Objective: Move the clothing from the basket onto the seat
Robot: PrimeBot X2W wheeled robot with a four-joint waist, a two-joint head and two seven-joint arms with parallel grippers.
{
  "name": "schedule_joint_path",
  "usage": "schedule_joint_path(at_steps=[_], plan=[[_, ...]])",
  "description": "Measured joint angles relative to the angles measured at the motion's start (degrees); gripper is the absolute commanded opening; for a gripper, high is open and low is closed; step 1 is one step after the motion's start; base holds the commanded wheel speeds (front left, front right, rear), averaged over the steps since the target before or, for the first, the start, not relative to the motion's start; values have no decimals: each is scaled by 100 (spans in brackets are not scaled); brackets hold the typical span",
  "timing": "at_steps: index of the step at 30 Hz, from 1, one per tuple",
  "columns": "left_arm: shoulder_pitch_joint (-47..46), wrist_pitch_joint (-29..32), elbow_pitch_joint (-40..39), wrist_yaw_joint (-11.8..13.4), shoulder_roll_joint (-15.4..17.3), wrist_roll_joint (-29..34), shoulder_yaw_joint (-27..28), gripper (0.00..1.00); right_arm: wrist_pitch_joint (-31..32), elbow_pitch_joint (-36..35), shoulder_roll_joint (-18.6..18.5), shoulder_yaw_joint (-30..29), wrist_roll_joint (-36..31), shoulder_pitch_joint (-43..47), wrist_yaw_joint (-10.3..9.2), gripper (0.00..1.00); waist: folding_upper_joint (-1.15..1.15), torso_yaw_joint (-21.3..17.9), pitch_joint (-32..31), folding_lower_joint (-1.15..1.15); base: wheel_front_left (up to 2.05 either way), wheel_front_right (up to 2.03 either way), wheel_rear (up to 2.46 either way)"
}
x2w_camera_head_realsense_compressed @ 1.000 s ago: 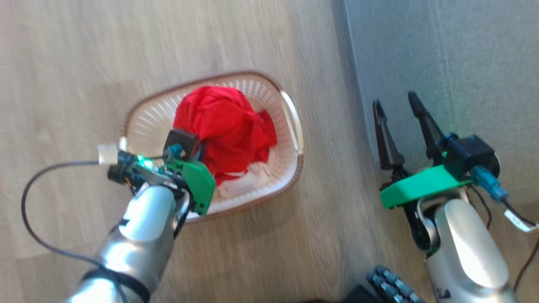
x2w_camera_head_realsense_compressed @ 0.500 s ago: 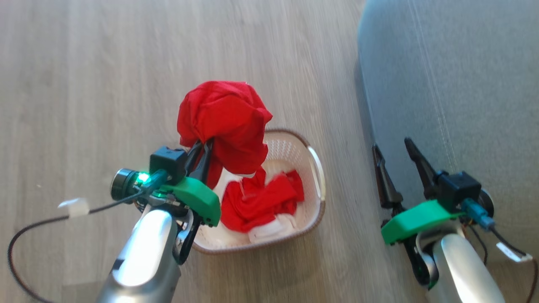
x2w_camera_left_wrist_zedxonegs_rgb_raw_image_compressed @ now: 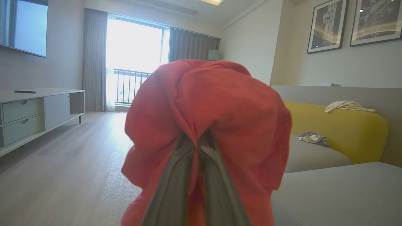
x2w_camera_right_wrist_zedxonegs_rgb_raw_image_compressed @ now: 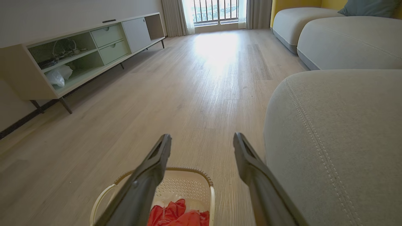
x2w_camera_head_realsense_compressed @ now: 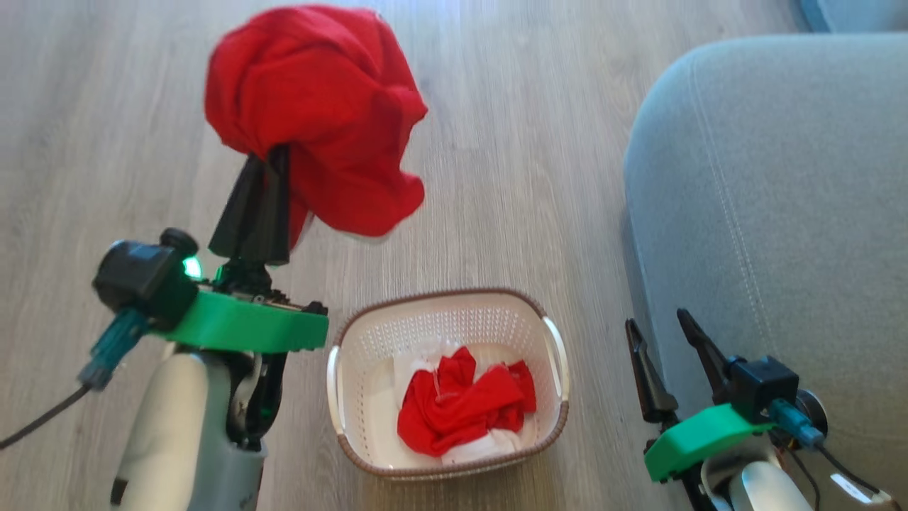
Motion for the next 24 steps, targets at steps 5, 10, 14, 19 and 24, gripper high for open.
schedule_joint_path(at_steps=[5,10,14,19,24], plan=[[126,-25,-523,0,0,0,-1,0,0,-71,0,99,12,97,0,100,0,27,-180,0,0,0,0],[158,-25,-940,-1,2,143,-296,0,0,-186,0,97,108,149,0,100,0,52,-238,0,0,0,0],[165,-25,-1088,-54,4,274,-766,0,0,-186,0,104,111,218,0,100,0,102,-223,0,0,0,0],[269,-25,-850,-154,9,488,-1338,0,0,-187,0,113,104,216,0,100,0,130,-208,0,0,0,0],[476,-25,-247,-253,22,558,-1740,0,0,-188,0,113,60,215,0,100,0,114,-183,0,0,0,0]])
